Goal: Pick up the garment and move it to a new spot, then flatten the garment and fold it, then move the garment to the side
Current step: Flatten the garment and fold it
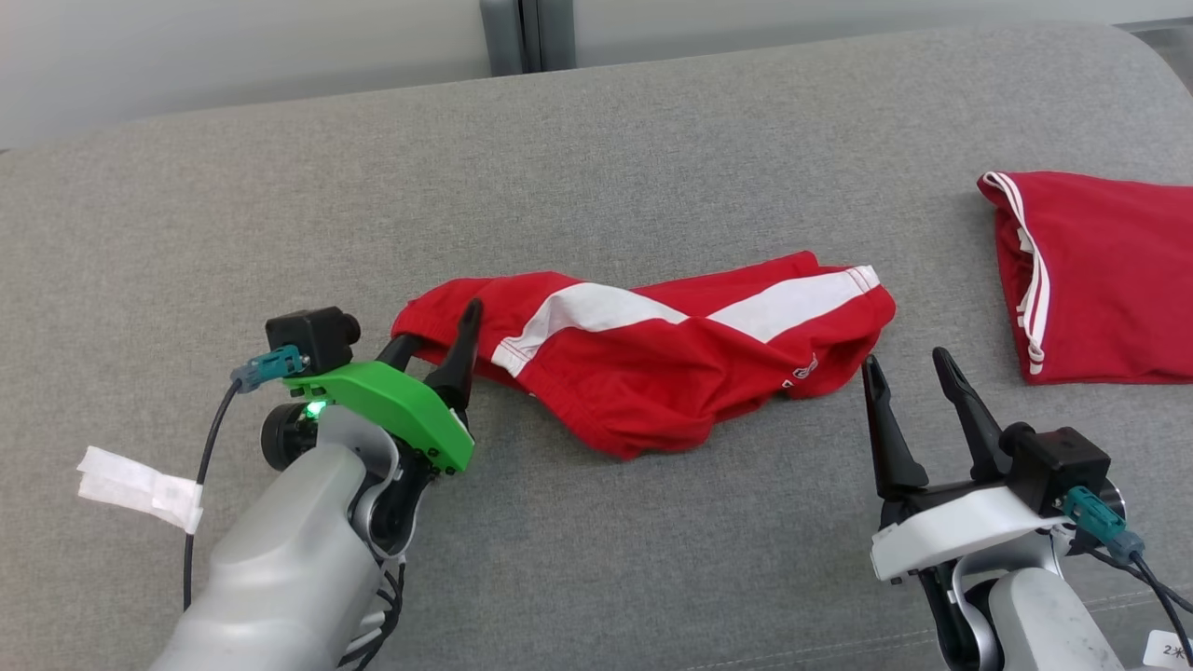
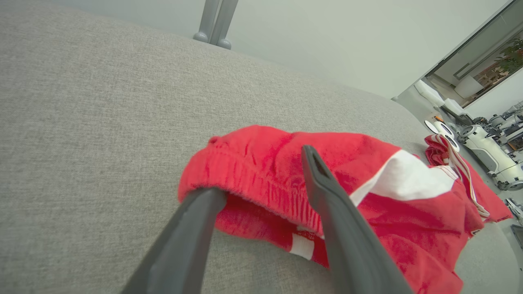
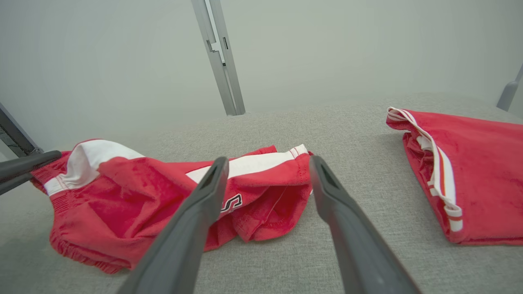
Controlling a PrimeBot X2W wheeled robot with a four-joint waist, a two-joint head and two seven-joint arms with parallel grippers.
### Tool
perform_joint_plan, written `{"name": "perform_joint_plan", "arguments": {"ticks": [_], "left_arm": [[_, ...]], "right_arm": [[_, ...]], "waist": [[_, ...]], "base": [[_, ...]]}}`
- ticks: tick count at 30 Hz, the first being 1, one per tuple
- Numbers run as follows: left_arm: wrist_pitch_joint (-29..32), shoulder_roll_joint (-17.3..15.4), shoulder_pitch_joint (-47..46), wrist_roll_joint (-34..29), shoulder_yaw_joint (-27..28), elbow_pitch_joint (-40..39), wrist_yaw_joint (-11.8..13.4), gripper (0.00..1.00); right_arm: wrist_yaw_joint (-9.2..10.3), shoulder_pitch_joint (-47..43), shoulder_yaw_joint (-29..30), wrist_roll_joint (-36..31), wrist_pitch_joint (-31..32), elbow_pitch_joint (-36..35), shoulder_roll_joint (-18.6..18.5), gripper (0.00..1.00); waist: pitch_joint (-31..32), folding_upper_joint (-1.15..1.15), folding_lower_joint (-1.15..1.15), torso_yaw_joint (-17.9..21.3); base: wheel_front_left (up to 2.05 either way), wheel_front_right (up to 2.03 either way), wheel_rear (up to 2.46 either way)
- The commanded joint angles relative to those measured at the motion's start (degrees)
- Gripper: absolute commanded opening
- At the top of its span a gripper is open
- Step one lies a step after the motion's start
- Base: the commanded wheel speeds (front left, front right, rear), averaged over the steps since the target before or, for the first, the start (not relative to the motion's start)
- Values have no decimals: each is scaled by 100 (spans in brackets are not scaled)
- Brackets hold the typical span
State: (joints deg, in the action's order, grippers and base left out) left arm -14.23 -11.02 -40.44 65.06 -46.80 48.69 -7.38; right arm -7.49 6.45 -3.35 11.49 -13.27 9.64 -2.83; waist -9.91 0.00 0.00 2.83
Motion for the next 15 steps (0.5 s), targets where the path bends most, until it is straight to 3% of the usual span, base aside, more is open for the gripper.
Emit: {"name": "perform_joint_plan", "arguments": {"ticks": [1, 5, 11, 15], "left_arm": [[-67, 14, 46, -36, 30, -51, -12, 100], [-100, -54, 316, -203, 265, -214, -13, 100], [-94, -185, 1186, -1123, 1439, -1219, 169, 100], [-94, -99, 1961, -1842, 2224, -2009, 286, 100]], "right_arm": [[-1, -29, 33, -6, 1, 12, -11, 100], [-1, -113, 116, -33, 13, 4, -11, 100], [-1, -243, 239, -68, 43, -57, -10, 100], [-1, -320, 339, -97, 66, -92, -11, 100]], "waist": [[48, 0, 0, -7], [184, 0, 0, 1], [411, 0, 0, -32], [548, 0, 0, -92]], "base": [[0, 0, 0], [0, 0, 0], [0, 0, 0], [0, 0, 0]]}}
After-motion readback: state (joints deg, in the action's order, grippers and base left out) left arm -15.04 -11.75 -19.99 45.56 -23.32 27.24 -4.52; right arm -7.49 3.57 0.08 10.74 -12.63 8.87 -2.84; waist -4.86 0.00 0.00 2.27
